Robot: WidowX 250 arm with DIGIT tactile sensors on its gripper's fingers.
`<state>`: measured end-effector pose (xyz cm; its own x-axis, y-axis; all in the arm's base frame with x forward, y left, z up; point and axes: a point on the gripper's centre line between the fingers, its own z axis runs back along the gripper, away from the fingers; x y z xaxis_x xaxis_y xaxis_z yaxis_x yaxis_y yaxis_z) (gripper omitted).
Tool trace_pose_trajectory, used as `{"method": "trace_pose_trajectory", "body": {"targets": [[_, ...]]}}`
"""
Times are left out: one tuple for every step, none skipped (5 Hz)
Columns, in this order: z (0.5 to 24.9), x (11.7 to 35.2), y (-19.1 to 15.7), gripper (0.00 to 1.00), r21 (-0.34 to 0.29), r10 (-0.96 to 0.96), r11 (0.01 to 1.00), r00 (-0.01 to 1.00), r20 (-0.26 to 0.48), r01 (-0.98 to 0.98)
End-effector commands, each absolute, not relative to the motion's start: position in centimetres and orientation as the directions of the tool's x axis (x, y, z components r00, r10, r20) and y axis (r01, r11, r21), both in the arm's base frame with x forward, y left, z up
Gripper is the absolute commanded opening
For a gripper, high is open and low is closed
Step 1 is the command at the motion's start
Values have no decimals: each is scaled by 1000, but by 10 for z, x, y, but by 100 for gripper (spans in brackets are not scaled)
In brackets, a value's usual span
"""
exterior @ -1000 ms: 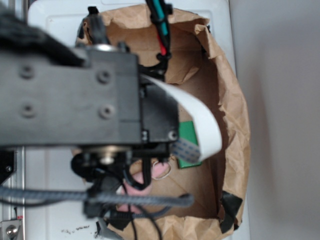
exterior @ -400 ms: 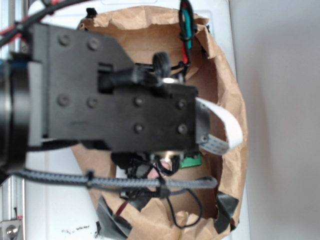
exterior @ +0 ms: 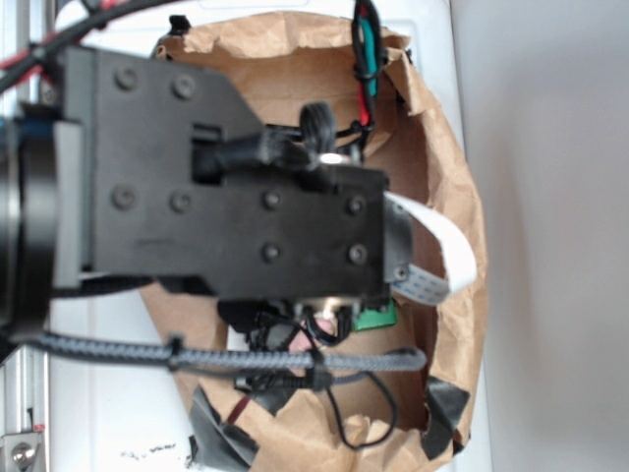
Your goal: Grab the pink bunny.
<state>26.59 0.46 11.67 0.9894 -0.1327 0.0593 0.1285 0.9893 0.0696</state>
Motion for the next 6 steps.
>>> {"method": "trace_pose_trajectory", "body": {"targets": [[138,313,36,100,55,-189,982,947,261,181],[131,327,43,100,52,-214,977,945,247,207],[125,328,40,100,75,-288,958,926,244,278],[109,322,25,100,141,-465,885,857,222,443],[101,308,8,100,214,-676,737,708,206,641],[96,301,-3,100,285,-828,560,535,166,778]]}}
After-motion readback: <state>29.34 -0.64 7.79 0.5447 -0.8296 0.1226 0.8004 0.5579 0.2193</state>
